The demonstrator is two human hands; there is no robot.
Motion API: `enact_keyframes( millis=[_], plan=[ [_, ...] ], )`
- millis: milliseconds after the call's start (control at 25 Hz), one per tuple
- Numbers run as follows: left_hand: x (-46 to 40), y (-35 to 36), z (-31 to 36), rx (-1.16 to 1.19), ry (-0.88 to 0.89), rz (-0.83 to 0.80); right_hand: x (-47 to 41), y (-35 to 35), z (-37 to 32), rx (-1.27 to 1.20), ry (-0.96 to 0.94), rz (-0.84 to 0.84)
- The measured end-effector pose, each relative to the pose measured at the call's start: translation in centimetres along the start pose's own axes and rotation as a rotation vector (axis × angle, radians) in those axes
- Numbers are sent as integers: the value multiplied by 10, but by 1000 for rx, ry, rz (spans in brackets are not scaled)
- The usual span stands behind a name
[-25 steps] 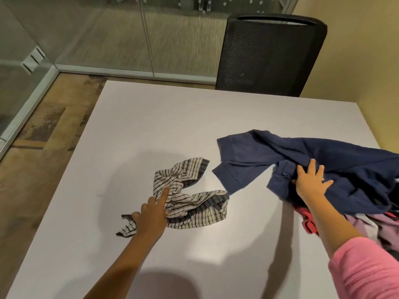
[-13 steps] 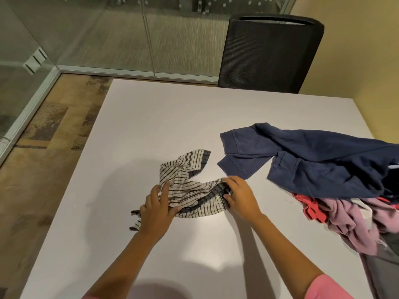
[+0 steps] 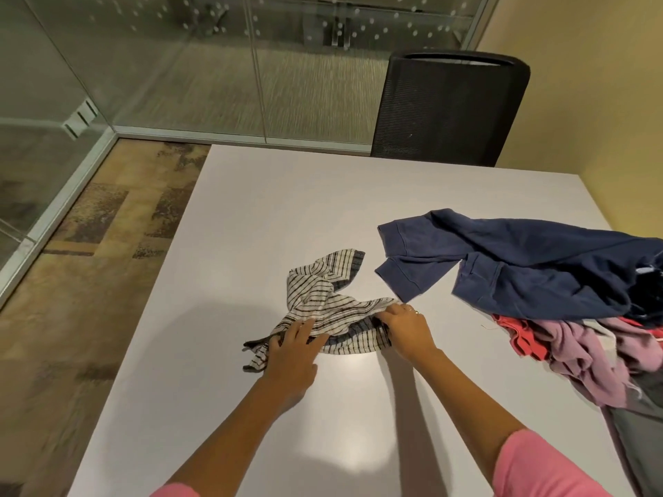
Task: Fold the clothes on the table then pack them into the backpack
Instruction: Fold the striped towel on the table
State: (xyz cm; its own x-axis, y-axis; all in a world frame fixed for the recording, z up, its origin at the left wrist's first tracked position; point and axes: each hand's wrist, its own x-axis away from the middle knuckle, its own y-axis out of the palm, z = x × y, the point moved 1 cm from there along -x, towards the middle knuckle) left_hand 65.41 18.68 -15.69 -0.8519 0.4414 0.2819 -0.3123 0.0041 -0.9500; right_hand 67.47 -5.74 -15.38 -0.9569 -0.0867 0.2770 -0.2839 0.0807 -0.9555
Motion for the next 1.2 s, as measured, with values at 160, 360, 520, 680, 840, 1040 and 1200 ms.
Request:
enact_keyframes(
  millis=[160,360,520,680,840,1040,1200],
  plan=[
    [16,14,-21,-12,-28,-78,9,15,-13,90,110,29],
    [24,10,-26,127,-115,-79,22,13,-39,-243,158,92],
    [23,-24,-18,445,64,200,32,-29,-81,-583,0,197],
    [24,-70,-21,637,115,388,40,-84,-123,-643,-127,290],
    [18,-115,-51,697,51,590,36,-139,-142,-550,-125,472],
    [10,-158,-124,548,46,671,23,-205,-138,-351,-54,724],
    [9,-168,-185,379,-31,479,15,-242,-121,-166,83,751]
  ],
)
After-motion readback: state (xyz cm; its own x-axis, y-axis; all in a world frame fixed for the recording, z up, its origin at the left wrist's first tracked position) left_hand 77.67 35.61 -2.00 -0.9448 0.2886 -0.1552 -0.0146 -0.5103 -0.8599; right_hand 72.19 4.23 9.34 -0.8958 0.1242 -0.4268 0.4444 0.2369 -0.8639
